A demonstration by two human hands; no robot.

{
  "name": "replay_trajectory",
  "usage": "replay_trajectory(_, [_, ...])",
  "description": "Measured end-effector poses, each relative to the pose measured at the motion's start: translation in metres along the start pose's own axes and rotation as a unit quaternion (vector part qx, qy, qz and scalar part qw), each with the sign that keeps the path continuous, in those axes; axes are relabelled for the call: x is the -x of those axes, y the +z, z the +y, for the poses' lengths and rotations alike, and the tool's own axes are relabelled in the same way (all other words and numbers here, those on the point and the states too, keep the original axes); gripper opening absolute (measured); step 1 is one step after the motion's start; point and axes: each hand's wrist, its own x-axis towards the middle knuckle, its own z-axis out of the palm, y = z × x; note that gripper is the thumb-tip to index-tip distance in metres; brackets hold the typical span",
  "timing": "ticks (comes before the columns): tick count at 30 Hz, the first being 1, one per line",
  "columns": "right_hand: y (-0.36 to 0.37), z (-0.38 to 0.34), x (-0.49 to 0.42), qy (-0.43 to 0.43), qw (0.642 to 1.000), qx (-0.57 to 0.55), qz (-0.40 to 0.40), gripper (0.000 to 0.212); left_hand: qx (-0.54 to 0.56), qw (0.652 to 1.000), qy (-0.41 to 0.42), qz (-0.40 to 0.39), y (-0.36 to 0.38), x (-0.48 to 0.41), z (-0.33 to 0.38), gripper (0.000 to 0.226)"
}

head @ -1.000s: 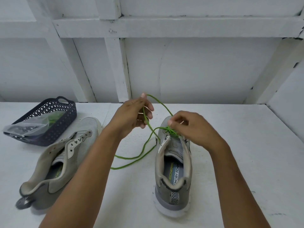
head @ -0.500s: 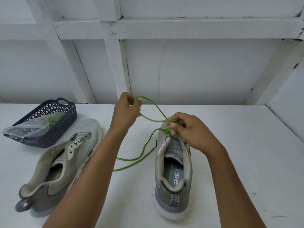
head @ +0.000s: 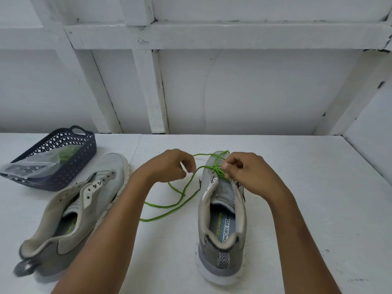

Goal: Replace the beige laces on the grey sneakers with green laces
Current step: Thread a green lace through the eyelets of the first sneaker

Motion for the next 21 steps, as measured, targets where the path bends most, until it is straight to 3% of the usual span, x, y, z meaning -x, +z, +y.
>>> replay_trajectory(4, [-0.002, 0.0, 0.002, 0.001, 0.999, 0.044, -0.026, 0.016, -0.099, 0.989, -0.03, -0.104, 0.002, -0.002, -0.01, 0.029])
replay_trajectory(11, [0.003, -0.003, 0.002, 0.011, 0.996, 0.069, -0.048, 0.013, -0.142, 0.984, -0.041, -0.102, 0.016, -0.007, -0.024, 0.024])
replay_trajectory(21, [0.014, 0.001, -0.002, 0.065, 0.995, 0.078, 0.008, 0.018, -0.008, 0.989, 0.126, 0.07, 0.009, -0.001, 0.015, 0.009])
